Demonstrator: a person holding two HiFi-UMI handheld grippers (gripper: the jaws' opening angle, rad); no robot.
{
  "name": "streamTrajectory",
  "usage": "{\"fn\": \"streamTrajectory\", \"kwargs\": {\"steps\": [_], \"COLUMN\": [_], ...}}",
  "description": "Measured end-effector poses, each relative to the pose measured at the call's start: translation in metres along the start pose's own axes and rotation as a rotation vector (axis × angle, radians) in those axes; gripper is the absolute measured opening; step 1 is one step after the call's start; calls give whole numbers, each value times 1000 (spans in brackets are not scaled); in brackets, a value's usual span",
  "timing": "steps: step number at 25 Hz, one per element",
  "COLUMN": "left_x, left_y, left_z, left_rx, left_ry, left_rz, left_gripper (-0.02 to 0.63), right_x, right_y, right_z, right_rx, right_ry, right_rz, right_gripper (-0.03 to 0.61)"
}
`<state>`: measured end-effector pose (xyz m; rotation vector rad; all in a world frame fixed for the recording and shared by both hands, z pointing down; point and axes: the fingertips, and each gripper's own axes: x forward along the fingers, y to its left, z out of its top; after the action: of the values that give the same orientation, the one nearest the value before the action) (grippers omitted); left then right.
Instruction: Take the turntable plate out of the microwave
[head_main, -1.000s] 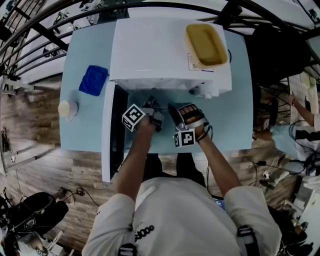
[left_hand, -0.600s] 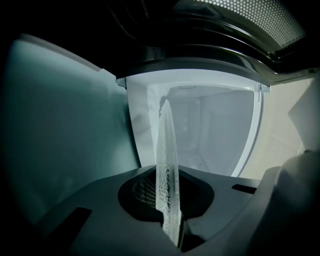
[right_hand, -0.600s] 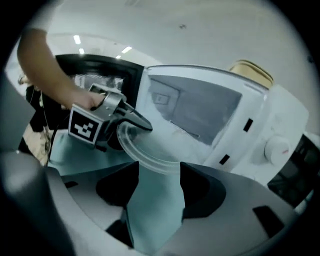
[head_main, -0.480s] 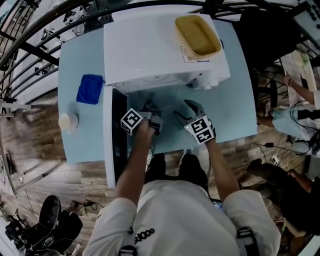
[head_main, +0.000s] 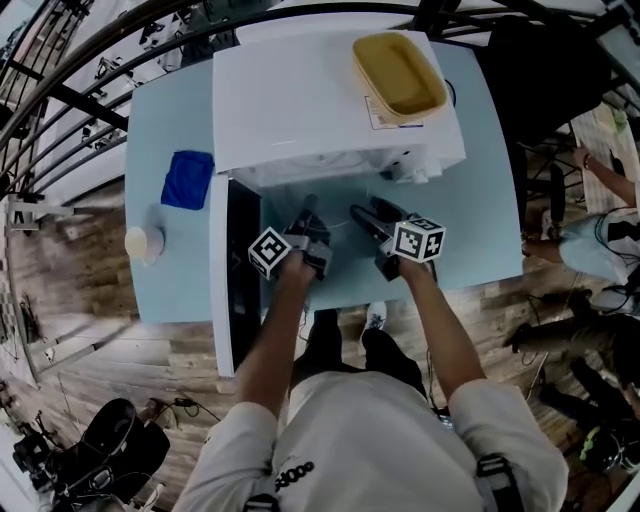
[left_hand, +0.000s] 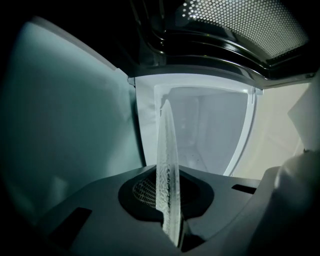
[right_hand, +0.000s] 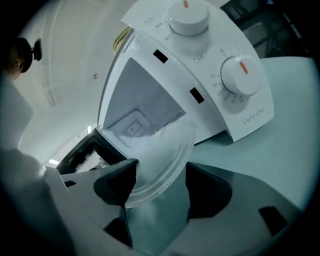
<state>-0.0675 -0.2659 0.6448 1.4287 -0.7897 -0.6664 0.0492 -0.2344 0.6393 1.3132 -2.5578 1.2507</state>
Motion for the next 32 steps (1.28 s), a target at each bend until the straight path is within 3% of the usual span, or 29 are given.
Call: {"fn": "streamTrajectory", "kwargs": {"steps": [4, 5, 10, 15, 19, 27, 32], "left_x": [-4, -5, -14, -34, -54, -83, -89], "left_y": [1, 1, -3, -19, -46, -108, -147], "left_z": [-5, -6, -14, -31, -50, -92, -104], "left_rx": [16, 22, 39, 45, 52, 128, 154], "left_ry": [21, 26, 40, 52, 39, 19, -17], "left_rz": [5, 5, 18, -42, -107, -193, -230], "left_gripper": [37, 37, 37, 37, 37, 37, 37], "right_x": [17, 20, 12, -17, -40, -86, -109], "right_y": [1, 1, 6, 21, 53, 93, 117], "right_z": [-3, -5, -10, -15, -7, 10, 37], "right_rx": [90, 122, 293, 355, 457, 504, 464], "right_ry": [21, 27, -14, -32, -96, -127, -142], "right_rz": [34, 42, 86, 126, 272, 435, 486], "right_gripper": [255, 212, 144, 106, 72, 46, 44]}}
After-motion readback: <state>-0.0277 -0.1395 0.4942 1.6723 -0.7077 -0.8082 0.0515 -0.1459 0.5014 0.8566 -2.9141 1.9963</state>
